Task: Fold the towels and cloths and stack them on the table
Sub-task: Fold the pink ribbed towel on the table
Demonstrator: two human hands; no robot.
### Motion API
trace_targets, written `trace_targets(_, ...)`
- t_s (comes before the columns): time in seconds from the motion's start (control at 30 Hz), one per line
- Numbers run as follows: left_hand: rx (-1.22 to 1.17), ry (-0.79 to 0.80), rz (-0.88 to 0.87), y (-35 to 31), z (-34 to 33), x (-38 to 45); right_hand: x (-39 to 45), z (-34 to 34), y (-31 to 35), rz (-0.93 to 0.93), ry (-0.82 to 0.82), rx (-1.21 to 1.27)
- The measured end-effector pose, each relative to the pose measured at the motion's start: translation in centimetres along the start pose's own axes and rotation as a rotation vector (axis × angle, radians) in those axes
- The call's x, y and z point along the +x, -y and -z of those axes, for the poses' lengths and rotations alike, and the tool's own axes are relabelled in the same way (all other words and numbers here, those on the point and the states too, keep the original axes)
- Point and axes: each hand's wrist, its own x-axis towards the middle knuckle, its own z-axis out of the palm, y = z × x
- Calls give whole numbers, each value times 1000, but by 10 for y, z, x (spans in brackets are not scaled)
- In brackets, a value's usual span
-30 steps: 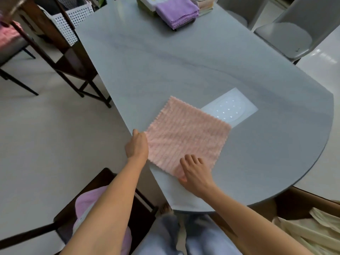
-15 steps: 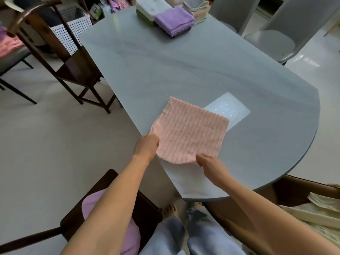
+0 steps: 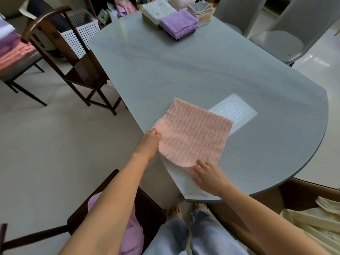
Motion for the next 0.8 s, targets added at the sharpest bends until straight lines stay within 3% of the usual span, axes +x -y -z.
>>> trace_targets(0.1,-52,-12,61,-9,5,3,0,-10,8,-5,84,-139)
trace_targets(0.27,-22,-15,75,-10,8,6,5,1,-3,-55,67,-215)
trace_targets(0.5,56,-44,120,-24,41,15,8,67,-57,-326,-159,-2)
trace_targets(0.63,63,-161,93,-57,94,35,17,134,-90,-417,-303,19)
trace_targets(0.8,-65,-286,86,-74,151,64,19,193,-114,-374,-488,167)
